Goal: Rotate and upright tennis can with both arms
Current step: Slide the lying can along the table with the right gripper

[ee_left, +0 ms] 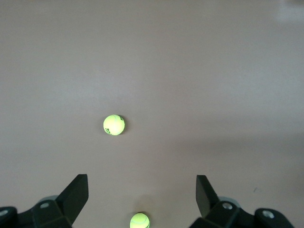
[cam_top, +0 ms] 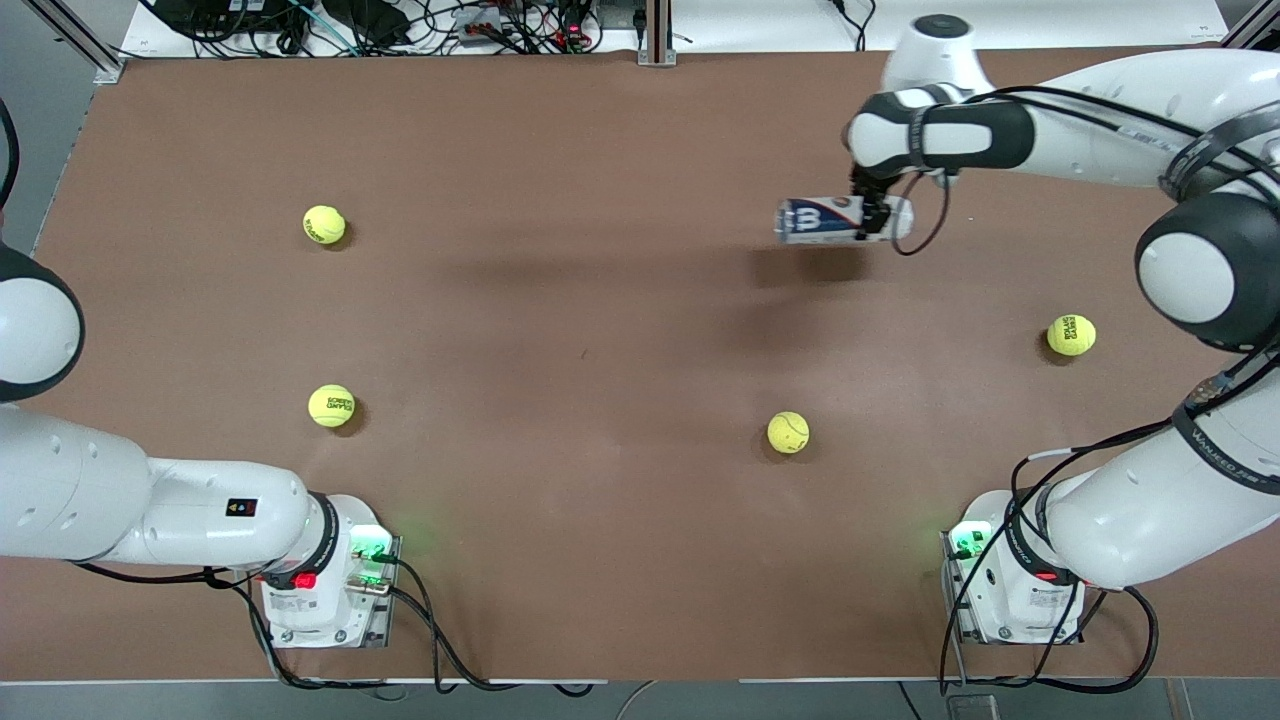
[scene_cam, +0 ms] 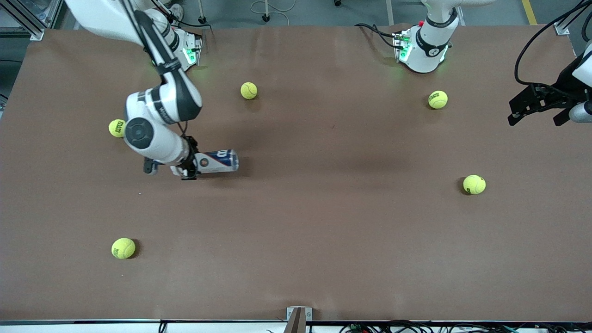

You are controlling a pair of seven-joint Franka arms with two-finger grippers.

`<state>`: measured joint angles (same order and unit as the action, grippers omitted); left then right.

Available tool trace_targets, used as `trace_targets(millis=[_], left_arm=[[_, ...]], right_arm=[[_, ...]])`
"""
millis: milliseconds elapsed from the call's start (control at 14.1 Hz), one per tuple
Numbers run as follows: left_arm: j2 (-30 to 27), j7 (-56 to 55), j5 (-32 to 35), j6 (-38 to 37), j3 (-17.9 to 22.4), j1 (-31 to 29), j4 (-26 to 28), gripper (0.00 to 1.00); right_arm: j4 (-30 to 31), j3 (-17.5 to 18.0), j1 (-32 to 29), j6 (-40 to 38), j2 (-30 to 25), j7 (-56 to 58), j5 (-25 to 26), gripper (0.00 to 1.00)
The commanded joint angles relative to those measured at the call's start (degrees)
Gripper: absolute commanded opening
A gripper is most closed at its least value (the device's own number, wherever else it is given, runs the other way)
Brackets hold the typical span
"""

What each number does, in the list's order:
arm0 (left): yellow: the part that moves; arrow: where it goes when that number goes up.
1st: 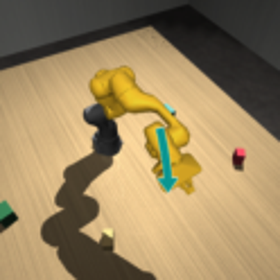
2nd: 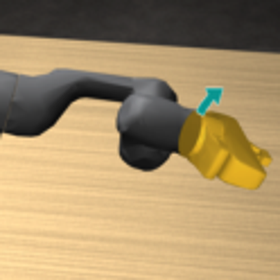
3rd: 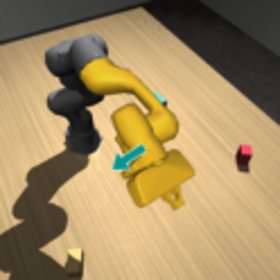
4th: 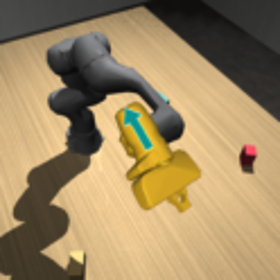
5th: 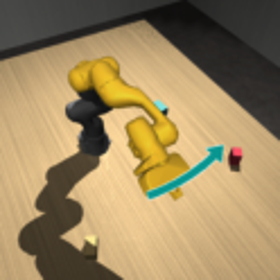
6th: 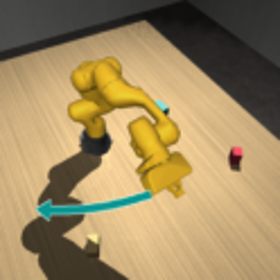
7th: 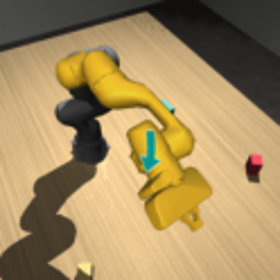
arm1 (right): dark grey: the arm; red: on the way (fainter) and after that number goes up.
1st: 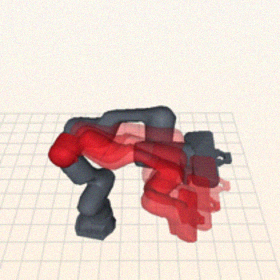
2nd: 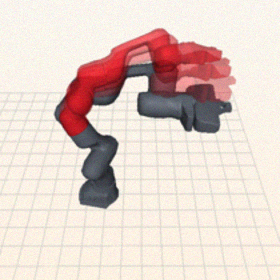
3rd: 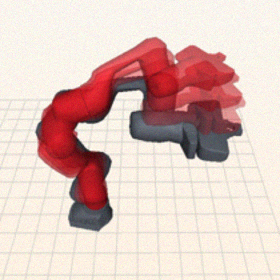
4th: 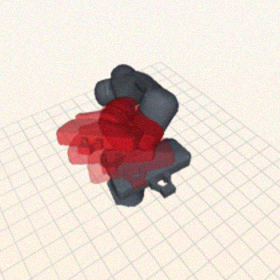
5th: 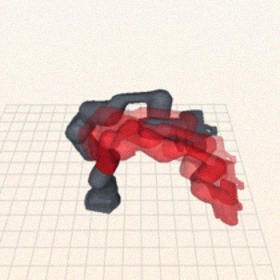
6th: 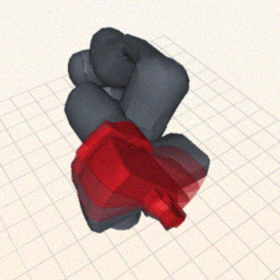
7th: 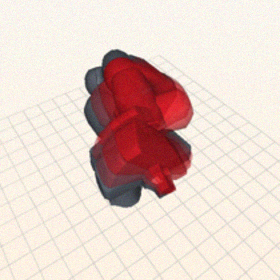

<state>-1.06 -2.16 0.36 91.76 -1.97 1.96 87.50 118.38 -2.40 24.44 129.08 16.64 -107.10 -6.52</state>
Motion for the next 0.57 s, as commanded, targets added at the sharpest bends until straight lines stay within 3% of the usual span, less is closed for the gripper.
trace_targets(millis=[0,497], left_arm=[[-0.7,-0.2,0.8,-0.4,-0.2,0.1,0.4,1.0],[-0.7,-0.2,0.8,-0.4,-0.2,0.0,0.4,1.0]], right_arm=[[-6.2,-0.7,6.2,-0.4,3.1,-7.8,-0.9,0.69],[-25.3,-0.7,16.9,-1.0,17.3,-20.4,-0.1,0.7]])
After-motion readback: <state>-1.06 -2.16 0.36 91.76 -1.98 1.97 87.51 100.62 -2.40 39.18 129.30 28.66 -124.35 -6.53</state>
